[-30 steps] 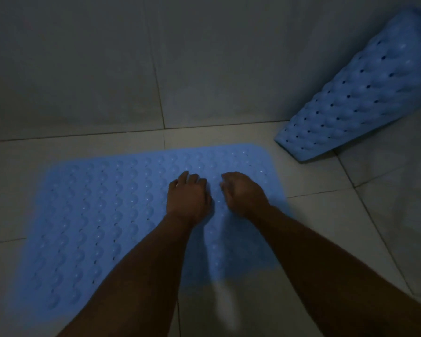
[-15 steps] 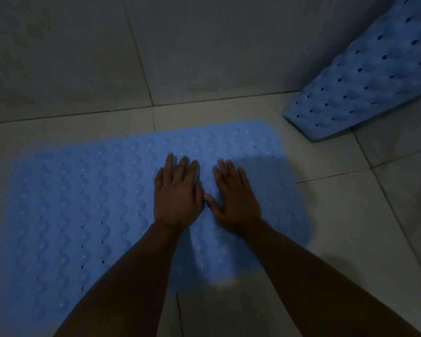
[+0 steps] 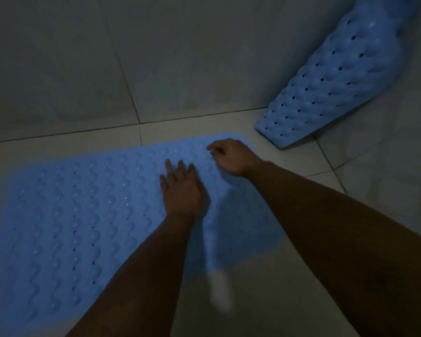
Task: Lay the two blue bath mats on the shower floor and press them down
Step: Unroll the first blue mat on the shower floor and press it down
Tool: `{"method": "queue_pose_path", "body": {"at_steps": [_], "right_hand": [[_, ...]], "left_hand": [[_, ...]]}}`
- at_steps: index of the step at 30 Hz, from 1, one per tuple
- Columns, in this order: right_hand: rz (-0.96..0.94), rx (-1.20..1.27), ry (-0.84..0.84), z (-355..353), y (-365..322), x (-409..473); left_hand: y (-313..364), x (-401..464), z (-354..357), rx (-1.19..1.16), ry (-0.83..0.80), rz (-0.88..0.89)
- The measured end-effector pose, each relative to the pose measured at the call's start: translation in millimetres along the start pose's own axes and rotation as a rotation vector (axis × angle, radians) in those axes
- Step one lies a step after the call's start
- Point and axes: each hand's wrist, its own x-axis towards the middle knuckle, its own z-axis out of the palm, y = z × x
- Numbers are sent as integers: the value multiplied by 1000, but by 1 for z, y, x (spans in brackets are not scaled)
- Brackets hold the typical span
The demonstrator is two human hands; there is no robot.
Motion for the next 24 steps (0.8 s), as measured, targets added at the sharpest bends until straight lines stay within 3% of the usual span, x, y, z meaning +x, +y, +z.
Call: {"method": "queue_pose_path", "body": {"at_steps": [4, 7, 12, 16, 18, 22, 24], "right_hand": [[-12, -69, 49, -20, 33, -20], [36, 58, 179, -6, 69, -36], [4, 114, 314, 25, 106, -46], [30, 125, 403, 30, 118, -43], [24, 93, 396, 29, 124, -44], [-46, -12, 204, 2, 128, -39], [16, -21, 189, -18, 123, -31]], "left_hand": [[53, -5, 31, 24, -80, 161], [62, -13, 63, 19, -112, 256], [49, -21, 95, 128, 21, 385], [52, -20, 93, 128, 17, 396], [51, -18, 94, 141, -13, 388], [55, -15, 90, 124, -42, 371], [59, -11, 85, 113, -108, 339]]}}
